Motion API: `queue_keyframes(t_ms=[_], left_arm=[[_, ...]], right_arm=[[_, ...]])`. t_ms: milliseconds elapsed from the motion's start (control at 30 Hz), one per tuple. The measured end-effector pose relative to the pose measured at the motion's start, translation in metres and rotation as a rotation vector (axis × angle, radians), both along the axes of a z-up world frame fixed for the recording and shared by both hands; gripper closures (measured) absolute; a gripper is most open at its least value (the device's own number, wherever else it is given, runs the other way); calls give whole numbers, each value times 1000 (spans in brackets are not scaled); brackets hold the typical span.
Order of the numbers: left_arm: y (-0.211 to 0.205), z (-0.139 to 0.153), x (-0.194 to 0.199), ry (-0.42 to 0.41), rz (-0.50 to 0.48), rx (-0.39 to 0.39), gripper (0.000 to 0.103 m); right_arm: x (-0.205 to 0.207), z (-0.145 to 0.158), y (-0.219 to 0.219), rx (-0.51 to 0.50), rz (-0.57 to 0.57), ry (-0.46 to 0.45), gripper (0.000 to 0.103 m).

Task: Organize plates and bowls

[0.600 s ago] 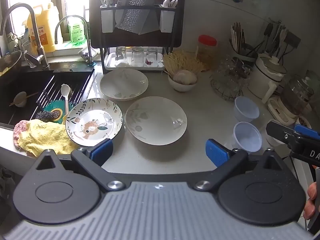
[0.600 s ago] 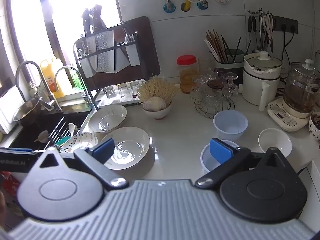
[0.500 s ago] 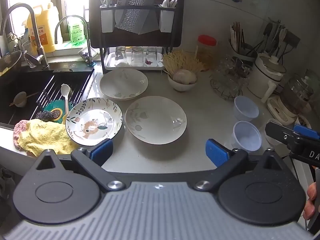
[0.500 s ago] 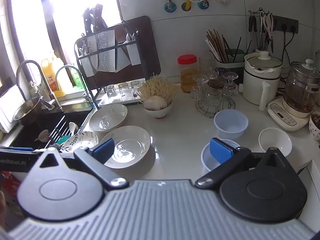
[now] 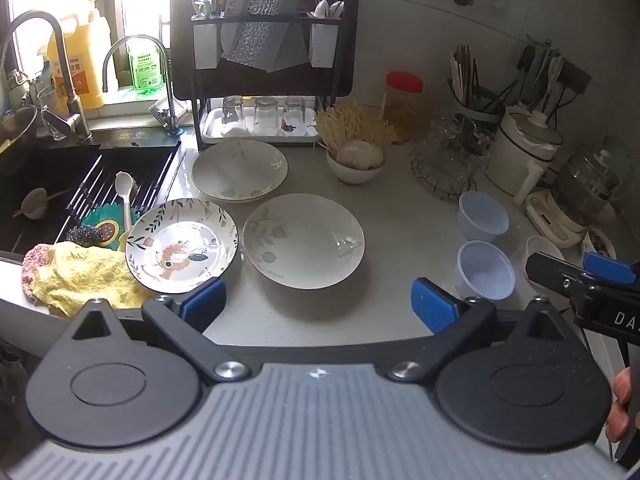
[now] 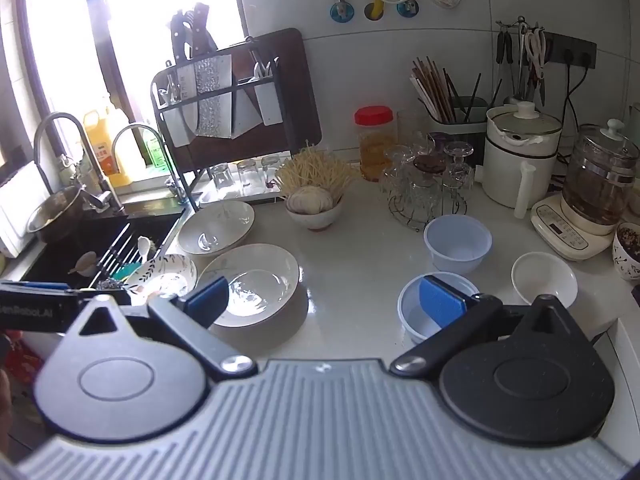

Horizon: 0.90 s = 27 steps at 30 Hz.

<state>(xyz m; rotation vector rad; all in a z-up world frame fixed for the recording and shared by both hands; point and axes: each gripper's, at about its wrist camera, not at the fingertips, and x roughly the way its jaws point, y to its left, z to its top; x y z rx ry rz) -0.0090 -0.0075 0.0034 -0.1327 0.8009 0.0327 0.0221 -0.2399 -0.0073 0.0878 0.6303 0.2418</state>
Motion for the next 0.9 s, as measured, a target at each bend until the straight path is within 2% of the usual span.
queue_keyframes(t_ms=[333,533,900], left_arm=[[3,1,-3,-5,-4,3,2],[1,5,-13,-33,-15,36,2],[6,3,-16,-26,-13,-14,2]], right_arm=[[-4,2,-3,21,-20,-9,0],[-10,1,-1,21,-23,-9,0],[-10,5,4,-5,-26,-19,0]])
